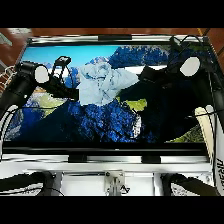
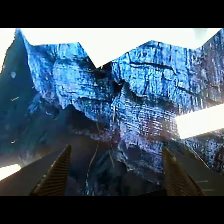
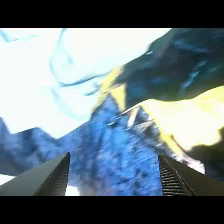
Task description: Fold the shirts.
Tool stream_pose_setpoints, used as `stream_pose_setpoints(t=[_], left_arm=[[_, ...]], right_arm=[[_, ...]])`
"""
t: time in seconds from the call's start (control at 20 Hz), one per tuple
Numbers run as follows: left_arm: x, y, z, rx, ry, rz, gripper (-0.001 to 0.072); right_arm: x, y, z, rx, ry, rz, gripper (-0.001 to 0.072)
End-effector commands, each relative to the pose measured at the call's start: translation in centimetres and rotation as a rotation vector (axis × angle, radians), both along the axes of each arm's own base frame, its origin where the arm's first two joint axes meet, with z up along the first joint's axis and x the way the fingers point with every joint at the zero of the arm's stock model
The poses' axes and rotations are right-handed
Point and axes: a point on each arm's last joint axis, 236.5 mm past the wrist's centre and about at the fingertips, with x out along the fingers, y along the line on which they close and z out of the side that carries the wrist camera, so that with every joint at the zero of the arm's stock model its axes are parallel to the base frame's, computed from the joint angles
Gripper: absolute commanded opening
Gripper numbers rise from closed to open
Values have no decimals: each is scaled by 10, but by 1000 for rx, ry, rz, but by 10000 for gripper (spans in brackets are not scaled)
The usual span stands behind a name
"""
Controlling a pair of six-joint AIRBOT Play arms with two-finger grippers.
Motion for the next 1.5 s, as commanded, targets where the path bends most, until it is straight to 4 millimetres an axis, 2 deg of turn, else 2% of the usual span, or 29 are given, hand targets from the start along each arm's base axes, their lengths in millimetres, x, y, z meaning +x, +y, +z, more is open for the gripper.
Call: stream_pose_setpoints(t=[0.0,0.1,0.2,0.35,0.45,0.5,0.55,0.6,0.65,0.85,0.95,1.05,1.1,1.15,1.2,1.3,1.35,1.45], left_arm=[[1,-1,0,-6,-6,3,680],[11,-5,4,-26,-47,4,679],[23,-10,10,-48,-104,7,680],[33,-15,15,-69,-151,7,680],[31,-18,15,-82,-142,7,680],[32,-17,16,-76,-148,-1,681],[36,-8,15,-48,-157,3,685],[37,12,13,-17,-140,41,701],[35,40,12,6,-101,96,699],[16,178,21,44,-14,382,699],[5,236,21,57,-10,488,700],[-4,281,22,67,-18,576,700],[-9,298,23,69,-24,606,700],[-10,304,22,55,-25,606,700],[-8,300,21,27,-26,582,700],[8,276,17,-30,-50,517,699],[22,257,13,-58,-67,480,698],[55,200,0,-148,-90,395,698]], right_arm=[[-20,21,-21,61,133,63,655],[-34,23,-33,23,189,124,655],[-39,25,-38,-1,195,163,655],[-33,28,-40,-36,159,167,656],[-24,35,-42,-58,115,170,656],[-20,40,-45,-58,102,172,656],[-17,45,-50,-57,100,176,656],[-17,49,-57,-57,115,184,656],[-18,48,-64,-62,133,185,656],[-18,48,-82,-84,166,209,656],[-17,48,-84,-93,160,225,656],[-16,48,-84,-100,149,235,656],[-15,47,-84,-103,145,237,656],[-13,45,-85,-114,136,235,656],[-9,42,-85,-128,122,229,656],[9,41,-83,-131,58,197,655],[20,45,-83,-112,24,176,655],[37,57,-90,-47,-2,140,656]])
